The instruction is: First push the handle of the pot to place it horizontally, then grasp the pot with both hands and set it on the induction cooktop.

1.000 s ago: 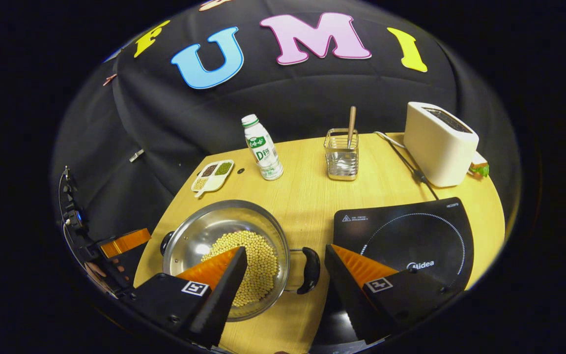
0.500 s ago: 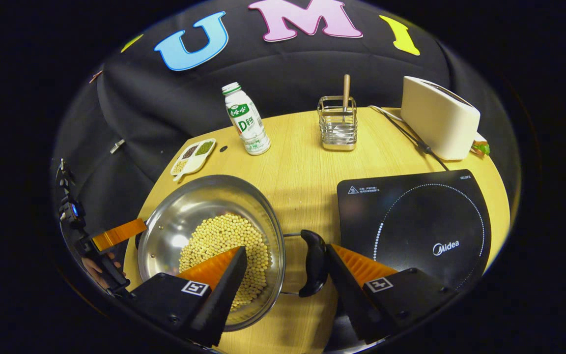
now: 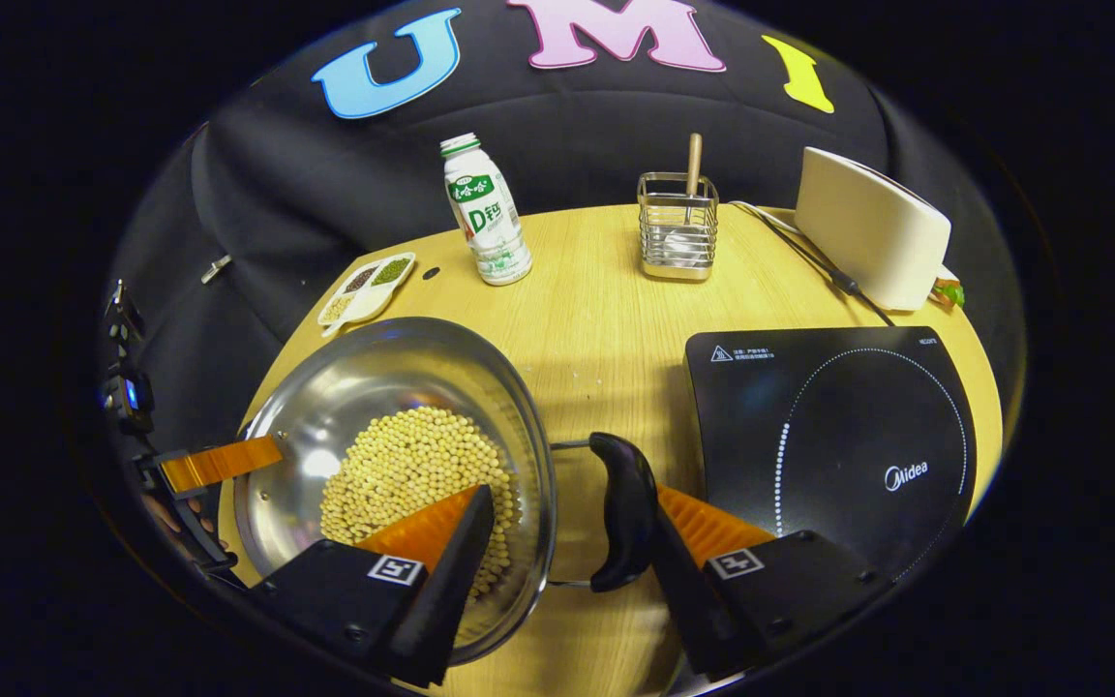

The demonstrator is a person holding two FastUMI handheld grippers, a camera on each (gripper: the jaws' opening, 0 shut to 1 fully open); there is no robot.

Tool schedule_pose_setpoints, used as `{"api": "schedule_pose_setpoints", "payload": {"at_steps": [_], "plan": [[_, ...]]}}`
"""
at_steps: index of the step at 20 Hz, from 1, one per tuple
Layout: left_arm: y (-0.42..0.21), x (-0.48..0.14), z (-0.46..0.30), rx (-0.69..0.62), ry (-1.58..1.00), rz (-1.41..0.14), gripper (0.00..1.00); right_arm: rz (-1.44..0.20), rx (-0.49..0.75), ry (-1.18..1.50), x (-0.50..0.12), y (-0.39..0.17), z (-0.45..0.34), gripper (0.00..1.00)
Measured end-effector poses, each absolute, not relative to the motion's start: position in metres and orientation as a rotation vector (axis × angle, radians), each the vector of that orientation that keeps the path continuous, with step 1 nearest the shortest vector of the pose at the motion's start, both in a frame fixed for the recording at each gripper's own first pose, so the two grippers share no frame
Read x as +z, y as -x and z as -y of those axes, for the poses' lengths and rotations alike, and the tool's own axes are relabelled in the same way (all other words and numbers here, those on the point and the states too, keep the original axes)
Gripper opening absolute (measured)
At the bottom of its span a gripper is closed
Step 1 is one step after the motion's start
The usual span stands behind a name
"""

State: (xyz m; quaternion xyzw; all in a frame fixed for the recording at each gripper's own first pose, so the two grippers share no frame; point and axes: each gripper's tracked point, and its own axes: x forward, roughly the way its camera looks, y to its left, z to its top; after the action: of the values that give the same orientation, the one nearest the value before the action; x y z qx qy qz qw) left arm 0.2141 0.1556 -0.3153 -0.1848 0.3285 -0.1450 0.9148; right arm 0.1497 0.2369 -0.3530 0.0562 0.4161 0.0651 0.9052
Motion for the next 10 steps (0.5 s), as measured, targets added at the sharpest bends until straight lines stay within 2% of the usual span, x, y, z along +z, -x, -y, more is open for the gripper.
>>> {"api": "schedule_pose_setpoints", "payload": {"at_steps": [1, 2, 4, 6, 10], "plan": [[-0.2129, -0.3198, -0.1570, -0.299, 0.381, -0.692, 0.78, -0.882, 0.141, -0.138, -0.3562, -0.1463, -0.2434, 0.85], [-0.2114, -0.3224, -0.1584, -0.292, 0.376, -0.706, 0.71, -0.897, 0.137, -0.146, -0.3612, -0.1456, -0.2464, 0.73], [-0.2131, -0.3262, -0.1628, -0.284, 0.360, -0.711, 0.63, -0.891, 0.122, -0.155, -0.3619, -0.1459, -0.2464, 0.69], [-0.2138, -0.3276, -0.1659, -0.277, 0.354, -0.715, 0.61, -0.890, 0.118, -0.159, -0.3646, -0.1470, -0.2476, 0.60], [-0.2109, -0.3278, -0.1666, -0.256, 0.337, -0.716, 0.57, -0.885, 0.088, -0.191, -0.3642, -0.1473, -0.2480, 0.58]]}}
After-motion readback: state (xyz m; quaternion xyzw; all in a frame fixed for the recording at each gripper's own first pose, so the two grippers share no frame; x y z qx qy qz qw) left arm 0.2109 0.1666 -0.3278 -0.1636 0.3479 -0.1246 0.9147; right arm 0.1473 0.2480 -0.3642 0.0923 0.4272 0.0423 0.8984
